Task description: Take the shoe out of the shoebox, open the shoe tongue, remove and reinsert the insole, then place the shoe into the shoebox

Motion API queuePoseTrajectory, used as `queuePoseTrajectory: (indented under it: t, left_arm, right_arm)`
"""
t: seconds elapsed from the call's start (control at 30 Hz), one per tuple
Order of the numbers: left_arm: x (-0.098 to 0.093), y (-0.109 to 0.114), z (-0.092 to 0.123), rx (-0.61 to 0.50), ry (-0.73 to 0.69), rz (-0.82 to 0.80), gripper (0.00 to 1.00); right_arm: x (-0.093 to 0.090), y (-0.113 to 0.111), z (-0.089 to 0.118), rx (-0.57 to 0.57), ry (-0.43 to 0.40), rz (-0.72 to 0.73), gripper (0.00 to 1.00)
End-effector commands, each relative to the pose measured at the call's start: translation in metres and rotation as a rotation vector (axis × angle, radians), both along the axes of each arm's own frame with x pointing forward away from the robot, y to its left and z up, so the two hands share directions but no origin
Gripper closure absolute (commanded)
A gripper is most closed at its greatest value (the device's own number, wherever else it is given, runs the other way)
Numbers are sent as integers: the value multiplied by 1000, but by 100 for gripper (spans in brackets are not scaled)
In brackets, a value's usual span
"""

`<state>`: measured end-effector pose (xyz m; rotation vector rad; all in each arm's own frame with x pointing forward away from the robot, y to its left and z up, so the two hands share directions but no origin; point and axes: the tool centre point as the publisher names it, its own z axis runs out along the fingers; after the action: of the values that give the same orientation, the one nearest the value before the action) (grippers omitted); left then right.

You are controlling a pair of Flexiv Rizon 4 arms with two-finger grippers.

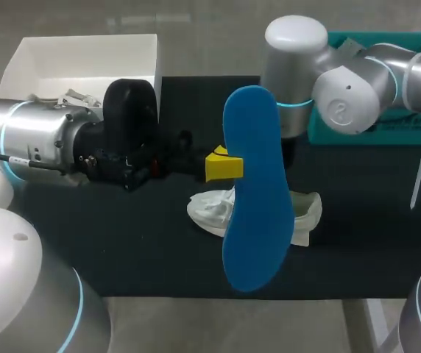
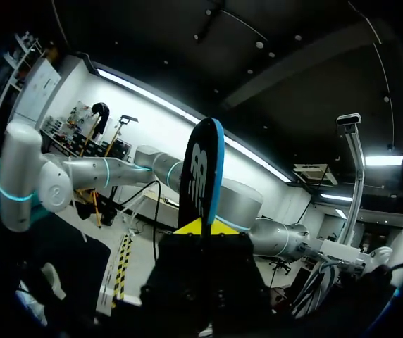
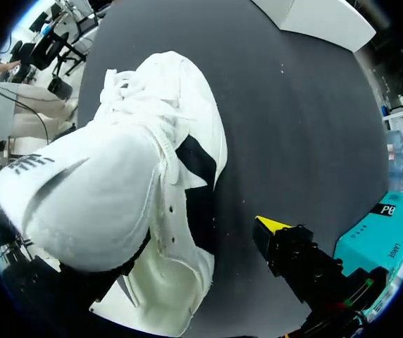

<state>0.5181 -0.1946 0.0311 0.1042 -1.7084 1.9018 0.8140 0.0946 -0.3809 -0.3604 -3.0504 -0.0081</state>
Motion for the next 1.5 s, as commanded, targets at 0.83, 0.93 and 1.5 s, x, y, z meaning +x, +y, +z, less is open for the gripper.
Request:
queuePoseTrajectory:
  t: [0.83, 0.93, 1.5]
  left_arm:
    - [-3, -4, 1, -2, 1, 5, 100]
    - [-3, -4, 1, -2, 1, 5, 100]
    - [-3, -4, 1, -2, 1, 5, 100]
  right_arm:
    - [1, 25, 11, 142, -17, -350, 100]
    - [3, 30, 18, 208, -8, -574, 100]
    - [10, 39, 29, 360, -78, -880, 100]
